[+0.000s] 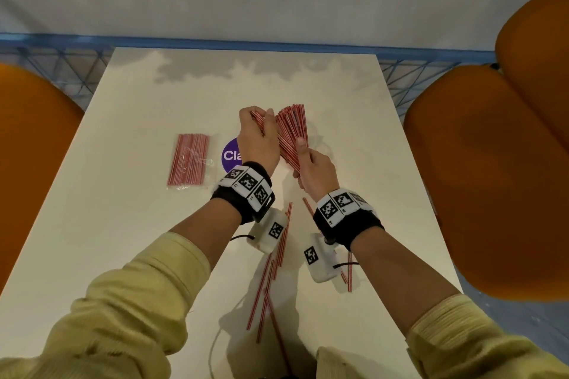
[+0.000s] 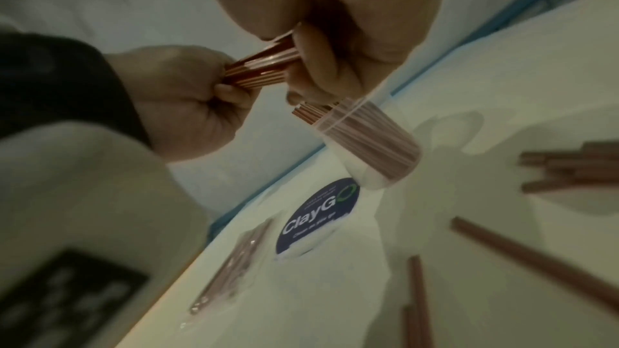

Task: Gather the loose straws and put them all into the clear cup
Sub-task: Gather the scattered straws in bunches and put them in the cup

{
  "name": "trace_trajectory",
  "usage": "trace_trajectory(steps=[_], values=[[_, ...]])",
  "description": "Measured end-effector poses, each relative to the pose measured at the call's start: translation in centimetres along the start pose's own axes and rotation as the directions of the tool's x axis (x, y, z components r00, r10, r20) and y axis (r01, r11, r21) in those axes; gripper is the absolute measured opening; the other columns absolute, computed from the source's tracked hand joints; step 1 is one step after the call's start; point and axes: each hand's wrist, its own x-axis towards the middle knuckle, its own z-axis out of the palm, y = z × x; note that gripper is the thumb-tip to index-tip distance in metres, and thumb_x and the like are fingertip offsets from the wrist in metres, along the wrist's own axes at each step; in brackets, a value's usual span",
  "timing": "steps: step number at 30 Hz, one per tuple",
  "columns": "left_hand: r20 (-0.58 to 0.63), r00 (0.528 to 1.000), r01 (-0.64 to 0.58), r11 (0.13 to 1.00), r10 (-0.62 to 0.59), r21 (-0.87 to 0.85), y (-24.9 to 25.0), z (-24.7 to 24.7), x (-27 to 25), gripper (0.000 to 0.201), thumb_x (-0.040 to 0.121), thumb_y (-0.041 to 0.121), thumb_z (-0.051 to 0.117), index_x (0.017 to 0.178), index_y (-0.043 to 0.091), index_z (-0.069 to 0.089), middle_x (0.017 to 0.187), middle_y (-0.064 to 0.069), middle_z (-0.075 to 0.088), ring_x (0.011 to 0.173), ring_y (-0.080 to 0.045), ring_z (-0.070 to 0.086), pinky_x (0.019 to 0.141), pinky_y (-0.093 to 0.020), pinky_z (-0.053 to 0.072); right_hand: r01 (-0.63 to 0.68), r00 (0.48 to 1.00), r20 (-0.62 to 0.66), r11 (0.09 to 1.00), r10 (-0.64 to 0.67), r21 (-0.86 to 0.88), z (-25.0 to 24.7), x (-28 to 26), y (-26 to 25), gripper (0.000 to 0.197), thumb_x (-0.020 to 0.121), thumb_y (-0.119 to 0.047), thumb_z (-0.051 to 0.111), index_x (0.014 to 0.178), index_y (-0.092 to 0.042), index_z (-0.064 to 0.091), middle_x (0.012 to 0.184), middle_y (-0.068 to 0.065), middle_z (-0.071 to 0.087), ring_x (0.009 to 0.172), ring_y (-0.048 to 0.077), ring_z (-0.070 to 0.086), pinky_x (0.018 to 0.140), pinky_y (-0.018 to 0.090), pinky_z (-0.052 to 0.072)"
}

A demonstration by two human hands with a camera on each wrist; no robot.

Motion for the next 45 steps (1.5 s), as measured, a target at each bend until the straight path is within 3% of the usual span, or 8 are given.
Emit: trace_trajectory(steps=[7,12,15,20,25,35,41,45], values=[[-0.107,0.994,-0.022,0.999,0.026,0.034,0.8,1.7,5.1,0.013,0.097,0.029,0.043,0.095,0.017,0.038,0.075,-0.006,0.059,0.063,-0.019,0.054,0.062,-0.025,0.044,-0.202,0.974,-0.131,0.971,0.185,-0.131,-2.1,3.9,1.2,0.051,0.091,-0.05,0.045,0.124,-0.011,0.041,0.104,0.012,0.065,0.092,0.031,0.063,0.072,0.029,0.042],[0.065,0.987,-0.155,0.964,0.144,0.216,-0.1,2.9,5.7,0.012,0.098,0.027,0.039,0.096,0.016,0.036,0.066,0.007,0.046,0.055,-0.011,0.044,0.048,-0.013,0.035,-0.336,0.942,-0.009,0.942,0.336,0.022,-1.6,6.2,1.1,0.051,0.092,-0.037,0.05,0.135,-0.013,0.034,0.093,0.01,0.07,0.052,0.016,0.06,0.044,0.022,0.038],[0.176,0.974,-0.195,0.919,0.141,0.343,-1.2,3.5,5.1,0.021,0.099,0.026,0.038,0.105,0.007,0.046,0.081,-0.002,0.051,0.071,-0.016,0.045,0.057,-0.016,0.033,-0.365,0.931,0.064,0.923,0.359,0.12,-1.7,6.4,1.2,0.05,0.093,-0.03,0.049,0.138,-0.013,0.033,0.081,0.009,0.067,0.051,0.016,0.059,0.044,0.021,0.038],[0.41,0.901,-0.387,0.69,0.141,0.612,-2.6,3.9,3.8,0.038,0.101,0.023,0.032,0.135,0.013,0.046,0.144,-0.004,0.044,0.131,-0.025,0.032,0.109,-0.035,0.029,-0.384,0.923,0.107,0.902,0.37,0.195,-1.6,6.8,1.6,0.05,0.094,-0.03,0.05,0.138,-0.013,0.034,0.074,0.007,0.065,0.051,0.018,0.059,0.044,0.021,0.038],[0.562,0.827,-0.515,0.428,0.02,0.743,-2.0,3.9,3.8,0.054,0.1,0.027,0.028,0.15,0.013,0.011,0.159,-0.003,0.012,0.148,-0.023,0.004,0.118,-0.04,0.01,-0.363,0.93,0.119,0.915,0.347,0.174,-1.7,6.8,1.6,0.049,0.095,-0.032,0.049,0.138,-0.013,0.035,0.07,0.003,0.065,0.052,0.016,0.06,0.044,0.019,0.04],[0.677,0.736,-0.599,0.454,-0.014,0.66,-1.7,1.9,3.0,0.058,0.101,0.038,0.022,0.151,0.015,0.003,0.16,-0.001,0.003,0.148,-0.016,-0.006,0.119,-0.039,-0.004,-0.263,0.964,-0.002,0.958,0.265,0.112,-2.4,4.9,1.7,0.045,0.094,-0.042,0.045,0.126,-0.01,0.048,0.081,0.007,0.066,0.054,0.014,0.06,0.046,0.019,0.046],[0.445,0.894,-0.33,0.742,0.048,0.584,-1.1,-2.2,0.1,0.066,0.093,0.037,0.047,0.149,0.017,0.018,0.155,-0.005,0.027,0.144,-0.025,0.019,0.118,-0.039,0.018,-0.296,0.951,-0.031,0.877,0.308,-0.378,-4.5,2.5,5.3,0.052,0.088,-0.041,0.054,0.13,-0.012,0.049,0.129,0.013,0.057,0.113,0.029,0.057,0.098,0.036,0.046],[0.43,0.887,-0.182,0.726,-0.17,0.663,-2.8,-5.8,-4.1,0.071,0.083,0.035,0.064,0.143,0.016,0.033,0.142,-0.01,0.042,0.131,-0.028,0.036,0.108,-0.036,0.032,-0.285,0.953,-0.111,0.704,0.282,-0.651,-5.5,-0.9,7.5,0.078,0.075,-0.055,0.064,0.133,-0.008,0.042,0.137,0.015,0.039,0.129,0.034,0.037,0.104,0.045,0.037]])
